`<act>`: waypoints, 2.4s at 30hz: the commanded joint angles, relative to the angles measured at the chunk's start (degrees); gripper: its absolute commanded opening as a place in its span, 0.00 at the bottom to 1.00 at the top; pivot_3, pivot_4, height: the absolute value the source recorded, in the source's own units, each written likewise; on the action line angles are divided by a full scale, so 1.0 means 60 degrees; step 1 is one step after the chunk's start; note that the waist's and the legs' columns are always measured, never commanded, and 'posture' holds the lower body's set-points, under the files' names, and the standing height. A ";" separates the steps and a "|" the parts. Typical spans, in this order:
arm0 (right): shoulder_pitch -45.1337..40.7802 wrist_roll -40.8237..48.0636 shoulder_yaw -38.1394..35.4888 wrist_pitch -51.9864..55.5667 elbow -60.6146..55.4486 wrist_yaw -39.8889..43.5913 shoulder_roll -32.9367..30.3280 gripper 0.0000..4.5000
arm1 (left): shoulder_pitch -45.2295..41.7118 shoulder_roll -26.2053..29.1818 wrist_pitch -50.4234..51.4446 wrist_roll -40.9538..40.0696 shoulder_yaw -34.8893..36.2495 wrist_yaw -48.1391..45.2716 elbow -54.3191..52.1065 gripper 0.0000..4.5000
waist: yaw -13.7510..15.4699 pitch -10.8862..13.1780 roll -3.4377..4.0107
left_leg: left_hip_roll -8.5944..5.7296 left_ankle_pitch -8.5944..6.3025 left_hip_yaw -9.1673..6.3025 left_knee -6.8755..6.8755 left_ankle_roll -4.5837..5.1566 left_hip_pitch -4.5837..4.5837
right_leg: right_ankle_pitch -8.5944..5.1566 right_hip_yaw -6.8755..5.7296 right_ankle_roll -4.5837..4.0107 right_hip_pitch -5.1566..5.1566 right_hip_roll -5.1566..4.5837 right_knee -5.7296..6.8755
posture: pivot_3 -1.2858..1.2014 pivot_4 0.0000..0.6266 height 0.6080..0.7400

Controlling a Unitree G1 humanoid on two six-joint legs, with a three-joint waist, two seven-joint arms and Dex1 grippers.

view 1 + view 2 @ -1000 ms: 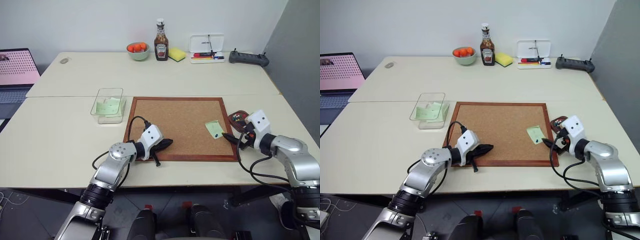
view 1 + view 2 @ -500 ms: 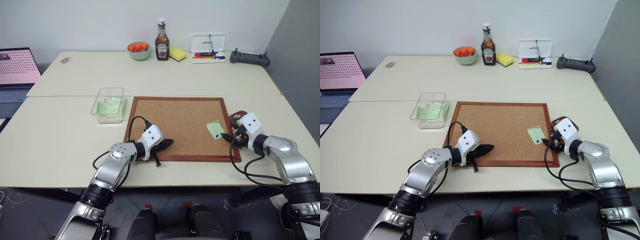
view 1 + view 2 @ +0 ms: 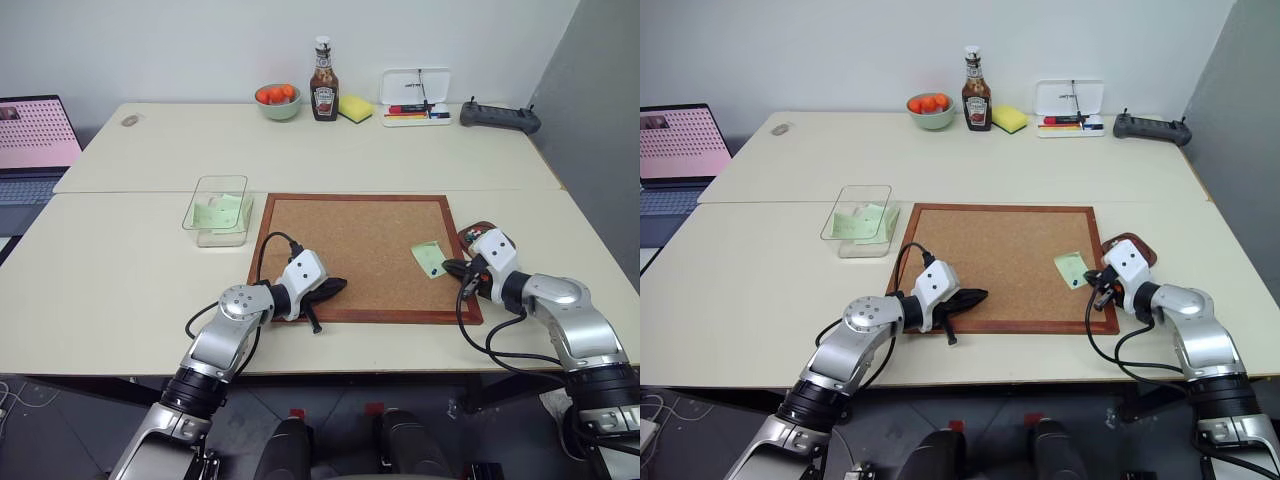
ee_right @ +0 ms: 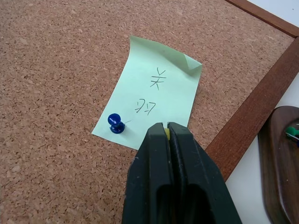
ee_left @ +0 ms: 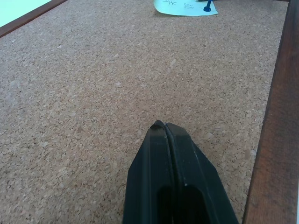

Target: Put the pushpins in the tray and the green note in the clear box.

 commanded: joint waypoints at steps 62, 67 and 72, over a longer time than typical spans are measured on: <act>-0.1512 -0.2788 -0.0065 -0.1222 0.2278 -0.2541 -0.0817 0.99 | 0.0289 0.0120 0.0134 0.0485 -0.0583 -0.0293 0.0308 0.00 | -0.0001 0.0000 0.0000 | -0.0003 0.0000 0.0004 -0.0010 0.0000 -0.0003 | -0.0003 0.0004 -0.0001 -0.0003 -0.0002 -0.0008 | 0.52 0.24 1.00; -0.1613 -0.2018 -0.0721 -0.0294 0.1966 -0.2564 -0.0526 0.99 | 0.0286 0.0127 0.0133 0.0491 -0.0576 -0.0288 0.0305 0.00 | -0.0001 0.0000 0.0000 | -0.0003 0.0000 0.0004 -0.0010 0.0000 -0.0003 | -0.0003 0.0004 -0.0001 -0.0003 -0.0002 -0.0008 | 0.52 0.24 1.00; -0.1703 -0.1426 -0.1231 0.0802 0.1801 -0.2576 -0.0341 0.99 | 0.0281 0.0138 0.0086 0.0495 -0.0584 -0.0320 0.0346 0.00 | 0.0000 0.0000 0.0000 | -0.0003 0.0000 0.0004 -0.0010 0.0000 -0.0005 | -0.0003 0.0004 -0.0001 -0.0003 -0.0002 -0.0008 | 0.52 0.24 1.00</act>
